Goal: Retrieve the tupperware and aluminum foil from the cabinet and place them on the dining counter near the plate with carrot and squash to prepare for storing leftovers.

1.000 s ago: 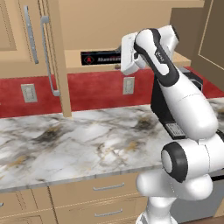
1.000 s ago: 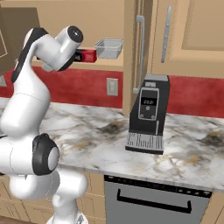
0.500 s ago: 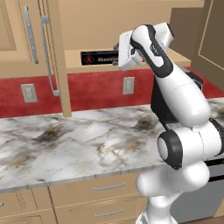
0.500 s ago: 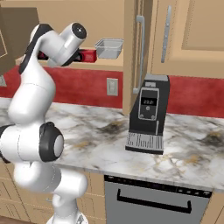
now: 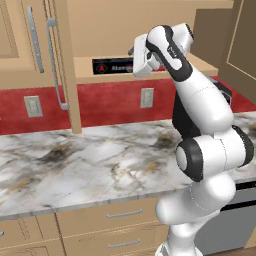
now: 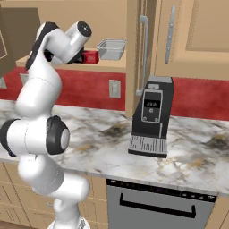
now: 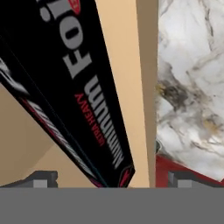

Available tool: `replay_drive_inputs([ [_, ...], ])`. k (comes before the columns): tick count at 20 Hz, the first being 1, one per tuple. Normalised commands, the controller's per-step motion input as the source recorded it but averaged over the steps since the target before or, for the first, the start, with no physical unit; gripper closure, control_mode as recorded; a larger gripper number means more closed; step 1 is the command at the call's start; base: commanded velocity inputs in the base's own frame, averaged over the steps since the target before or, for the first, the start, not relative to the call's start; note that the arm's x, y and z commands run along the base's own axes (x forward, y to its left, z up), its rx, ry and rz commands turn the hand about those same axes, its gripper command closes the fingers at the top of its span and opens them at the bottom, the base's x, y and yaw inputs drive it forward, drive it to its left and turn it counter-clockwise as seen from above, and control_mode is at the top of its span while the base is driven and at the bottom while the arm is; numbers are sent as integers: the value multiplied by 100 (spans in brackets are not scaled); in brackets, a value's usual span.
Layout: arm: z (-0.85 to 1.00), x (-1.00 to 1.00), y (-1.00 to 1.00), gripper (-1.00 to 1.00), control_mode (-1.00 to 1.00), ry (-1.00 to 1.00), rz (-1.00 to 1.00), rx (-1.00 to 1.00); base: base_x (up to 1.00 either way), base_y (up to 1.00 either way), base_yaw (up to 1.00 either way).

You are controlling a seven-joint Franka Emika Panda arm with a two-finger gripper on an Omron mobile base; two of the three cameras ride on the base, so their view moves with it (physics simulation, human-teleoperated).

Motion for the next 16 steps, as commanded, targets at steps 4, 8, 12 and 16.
replay_drive_inputs([
  [4, 0, 31, 0, -100, -100, 1, 0, 0, 0, 0, 0],
  [8, 0, 33, 0, -100, -100, 4, 0, 0, 0, 0, 0],
  [12, 0, 28, 0, -100, -100, 5, 0, 0, 0, 0, 0],
  [16, 0, 23, 0, -100, -100, 5, 0, 0, 0, 0, 0],
])
